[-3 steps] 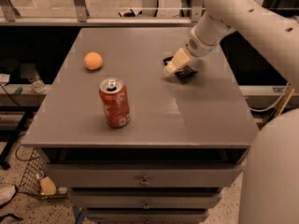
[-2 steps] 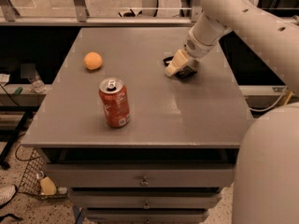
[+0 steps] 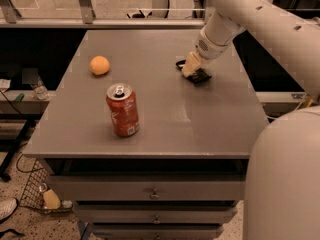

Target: Move rxbar chocolate near coke can

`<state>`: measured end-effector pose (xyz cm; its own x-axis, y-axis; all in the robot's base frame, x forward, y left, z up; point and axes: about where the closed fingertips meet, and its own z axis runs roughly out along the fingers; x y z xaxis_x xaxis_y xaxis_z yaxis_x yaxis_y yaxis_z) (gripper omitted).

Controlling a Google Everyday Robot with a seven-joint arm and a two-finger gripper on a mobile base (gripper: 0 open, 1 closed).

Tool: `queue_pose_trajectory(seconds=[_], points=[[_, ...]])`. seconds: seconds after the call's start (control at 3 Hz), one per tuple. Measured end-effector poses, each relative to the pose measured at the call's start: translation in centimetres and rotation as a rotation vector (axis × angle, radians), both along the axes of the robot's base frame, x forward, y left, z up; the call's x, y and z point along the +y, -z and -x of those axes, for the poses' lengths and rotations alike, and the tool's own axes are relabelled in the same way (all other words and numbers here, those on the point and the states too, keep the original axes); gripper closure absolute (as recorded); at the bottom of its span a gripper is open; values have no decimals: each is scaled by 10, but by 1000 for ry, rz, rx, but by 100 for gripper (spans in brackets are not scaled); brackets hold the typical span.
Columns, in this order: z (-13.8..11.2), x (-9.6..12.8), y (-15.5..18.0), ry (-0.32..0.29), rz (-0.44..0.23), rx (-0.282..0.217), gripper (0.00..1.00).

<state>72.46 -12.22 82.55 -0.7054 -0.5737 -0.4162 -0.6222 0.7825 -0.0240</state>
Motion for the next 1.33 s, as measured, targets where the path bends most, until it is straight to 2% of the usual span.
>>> queue_pose_trajectory(seconds=[0.33, 0.67, 1.0, 1.33], points=[[0, 0, -5, 0, 0, 0, 89], [0, 0, -5, 0, 0, 0, 100], [21, -2, -33, -51, 14, -68, 100], [62, 0, -76, -164, 42, -182, 100]])
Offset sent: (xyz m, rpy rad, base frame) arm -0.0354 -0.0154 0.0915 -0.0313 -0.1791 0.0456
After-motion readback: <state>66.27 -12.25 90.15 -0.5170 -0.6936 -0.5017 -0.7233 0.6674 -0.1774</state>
